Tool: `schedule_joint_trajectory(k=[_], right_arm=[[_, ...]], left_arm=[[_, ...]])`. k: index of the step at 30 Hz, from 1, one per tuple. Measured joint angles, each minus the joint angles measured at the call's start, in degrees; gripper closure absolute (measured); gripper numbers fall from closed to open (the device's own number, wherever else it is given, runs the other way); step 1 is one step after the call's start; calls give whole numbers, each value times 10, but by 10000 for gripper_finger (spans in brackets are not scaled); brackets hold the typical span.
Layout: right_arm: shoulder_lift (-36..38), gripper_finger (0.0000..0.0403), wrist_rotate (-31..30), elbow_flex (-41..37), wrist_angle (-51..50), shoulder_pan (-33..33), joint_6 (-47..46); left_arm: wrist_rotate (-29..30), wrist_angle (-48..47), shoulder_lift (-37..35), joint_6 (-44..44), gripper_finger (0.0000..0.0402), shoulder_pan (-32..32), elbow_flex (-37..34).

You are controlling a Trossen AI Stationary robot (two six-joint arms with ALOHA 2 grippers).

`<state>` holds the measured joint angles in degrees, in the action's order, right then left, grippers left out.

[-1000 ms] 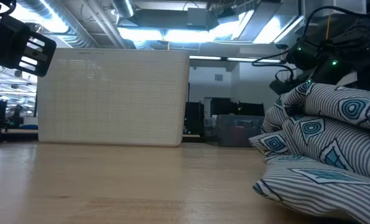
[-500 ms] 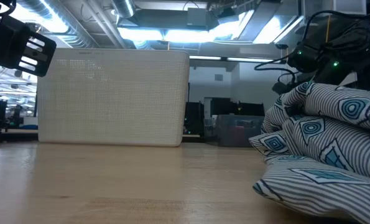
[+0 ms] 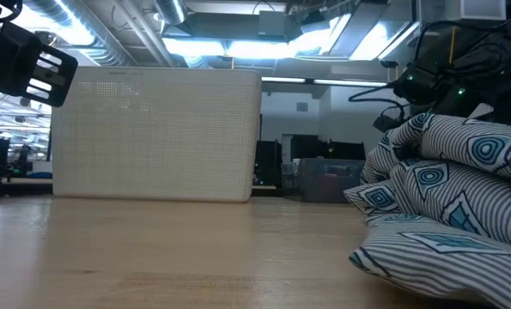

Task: Pick & place medical supplies in basket/bin
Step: Put the red bandage into the black bin

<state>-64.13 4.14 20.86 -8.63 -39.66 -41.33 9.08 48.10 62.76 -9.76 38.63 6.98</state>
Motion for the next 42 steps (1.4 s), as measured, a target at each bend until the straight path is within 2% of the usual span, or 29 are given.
schedule_joint_trajectory(k=[6, 12, 16, 25, 33, 42], right_arm=[[-48, 286, 16, 1, 53, 0, 2], [-57, 291, 32, -1, 127, 0, 9], [-57, 309, 34, -1, 112, 0, 15], [-56, 380, 32, 0, 108, 0, 15], [-48, 379, 39, 0, 100, 0, 1], [21, 378, 58, -1, 78, 9, -18]], left_arm=[[0, 0, 0, 10, 215, -2, 0], [-3, 0, 0, 10, 215, -10, 0], [-4, 0, 0, 9, 215, -10, 0], [-4, 0, 0, 5, 215, -10, 0], [-4, 1, 0, -2, 215, -10, 0], [-4, 1, 0, -2, 215, -8, 0]])
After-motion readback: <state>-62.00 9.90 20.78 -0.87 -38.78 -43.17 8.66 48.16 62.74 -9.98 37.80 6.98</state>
